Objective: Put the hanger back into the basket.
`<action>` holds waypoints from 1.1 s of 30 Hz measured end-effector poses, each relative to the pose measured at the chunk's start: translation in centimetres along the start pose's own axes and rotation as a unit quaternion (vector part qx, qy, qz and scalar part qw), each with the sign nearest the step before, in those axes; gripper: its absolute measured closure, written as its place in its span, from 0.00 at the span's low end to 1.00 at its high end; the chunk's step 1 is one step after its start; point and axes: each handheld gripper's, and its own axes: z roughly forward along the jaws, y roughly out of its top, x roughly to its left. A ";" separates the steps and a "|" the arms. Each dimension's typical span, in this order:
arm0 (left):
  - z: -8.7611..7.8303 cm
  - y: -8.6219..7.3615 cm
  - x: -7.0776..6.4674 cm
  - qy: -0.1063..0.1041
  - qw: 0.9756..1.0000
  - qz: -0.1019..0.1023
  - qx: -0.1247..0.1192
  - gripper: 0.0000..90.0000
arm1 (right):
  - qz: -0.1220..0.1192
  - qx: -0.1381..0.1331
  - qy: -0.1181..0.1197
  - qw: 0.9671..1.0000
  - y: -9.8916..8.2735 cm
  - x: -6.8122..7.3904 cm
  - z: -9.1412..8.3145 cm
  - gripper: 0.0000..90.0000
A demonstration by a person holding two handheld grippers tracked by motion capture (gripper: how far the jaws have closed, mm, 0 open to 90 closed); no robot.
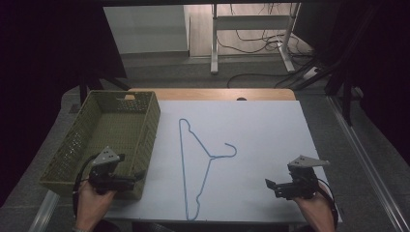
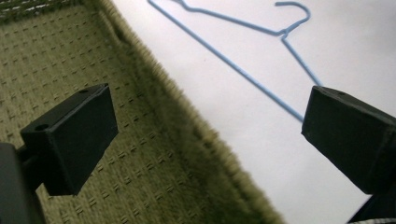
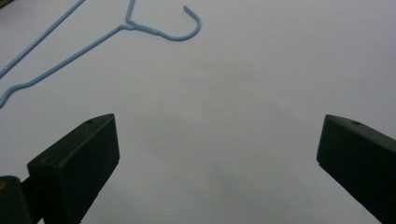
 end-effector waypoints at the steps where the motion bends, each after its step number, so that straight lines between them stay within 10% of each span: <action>1: -0.1 0.2 -0.2 -0.002 1.000 0.001 -0.001 0.04 | 0.000 0.000 0.000 1.000 0.0 0.0 0.0 0.00; 33: 4.4 6.2 -6.3 -0.075 0.994 0.081 -0.005 0.03 | -0.029 0.008 0.011 0.999 6.0 1.6 2.6 0.00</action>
